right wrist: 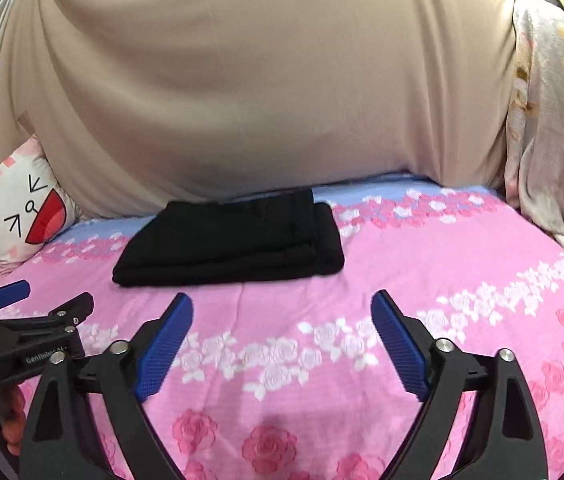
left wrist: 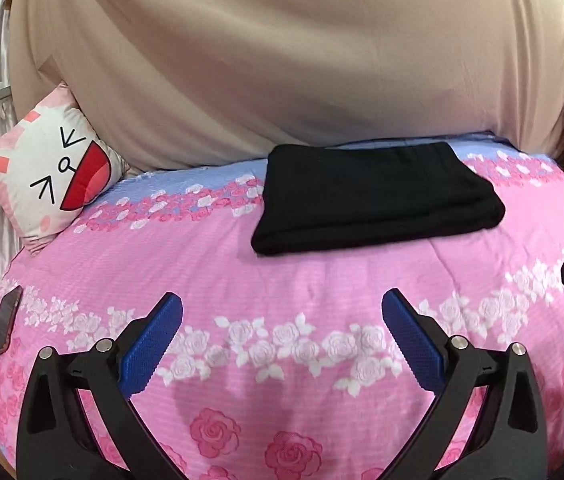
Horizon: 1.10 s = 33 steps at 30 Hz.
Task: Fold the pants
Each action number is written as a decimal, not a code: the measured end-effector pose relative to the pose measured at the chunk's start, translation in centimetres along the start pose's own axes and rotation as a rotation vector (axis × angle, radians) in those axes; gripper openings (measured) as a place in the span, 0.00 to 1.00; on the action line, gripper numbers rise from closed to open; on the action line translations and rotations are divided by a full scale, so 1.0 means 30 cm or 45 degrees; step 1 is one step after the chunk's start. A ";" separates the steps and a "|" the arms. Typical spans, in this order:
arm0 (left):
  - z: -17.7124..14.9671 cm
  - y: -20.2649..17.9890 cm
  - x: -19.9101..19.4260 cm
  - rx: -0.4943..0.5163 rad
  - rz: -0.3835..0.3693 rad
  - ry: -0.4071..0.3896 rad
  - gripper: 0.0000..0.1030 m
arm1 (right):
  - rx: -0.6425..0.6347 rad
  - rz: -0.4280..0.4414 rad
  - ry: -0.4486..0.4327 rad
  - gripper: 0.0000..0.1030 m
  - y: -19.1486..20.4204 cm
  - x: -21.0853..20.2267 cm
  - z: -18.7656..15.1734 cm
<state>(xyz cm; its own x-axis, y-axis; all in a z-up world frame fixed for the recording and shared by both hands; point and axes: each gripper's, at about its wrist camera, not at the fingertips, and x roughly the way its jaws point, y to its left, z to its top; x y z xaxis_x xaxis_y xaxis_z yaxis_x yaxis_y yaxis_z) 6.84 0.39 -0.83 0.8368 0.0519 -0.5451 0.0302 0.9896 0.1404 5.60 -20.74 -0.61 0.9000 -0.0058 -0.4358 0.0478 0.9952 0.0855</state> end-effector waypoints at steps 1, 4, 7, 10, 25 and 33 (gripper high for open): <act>-0.006 0.000 0.005 -0.007 -0.016 0.008 0.95 | 0.000 -0.014 -0.002 0.90 0.001 -0.001 -0.005; -0.020 0.005 0.021 -0.038 -0.057 0.021 0.95 | 0.002 -0.053 0.011 0.90 0.000 0.007 -0.010; -0.035 0.008 0.040 -0.053 -0.069 0.026 0.95 | 0.005 -0.085 0.055 0.90 -0.002 0.030 -0.011; -0.040 0.012 0.073 -0.066 -0.094 0.084 0.95 | -0.016 -0.111 0.098 0.90 0.008 0.052 -0.013; -0.055 0.043 0.132 -0.142 -0.155 0.205 0.95 | -0.072 -0.155 0.175 0.90 0.033 0.093 -0.021; -0.048 0.029 0.072 -0.130 -0.174 0.107 0.95 | -0.097 -0.163 0.160 0.90 0.041 0.090 -0.024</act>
<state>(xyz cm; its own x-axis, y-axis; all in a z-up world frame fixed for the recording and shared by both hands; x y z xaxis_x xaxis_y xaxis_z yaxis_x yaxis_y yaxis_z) 7.90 1.57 -3.08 0.7801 -0.0774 -0.6208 0.0815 0.9964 -0.0218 7.77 -19.48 -2.32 0.8274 -0.1256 -0.5474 0.1215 0.9916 -0.0440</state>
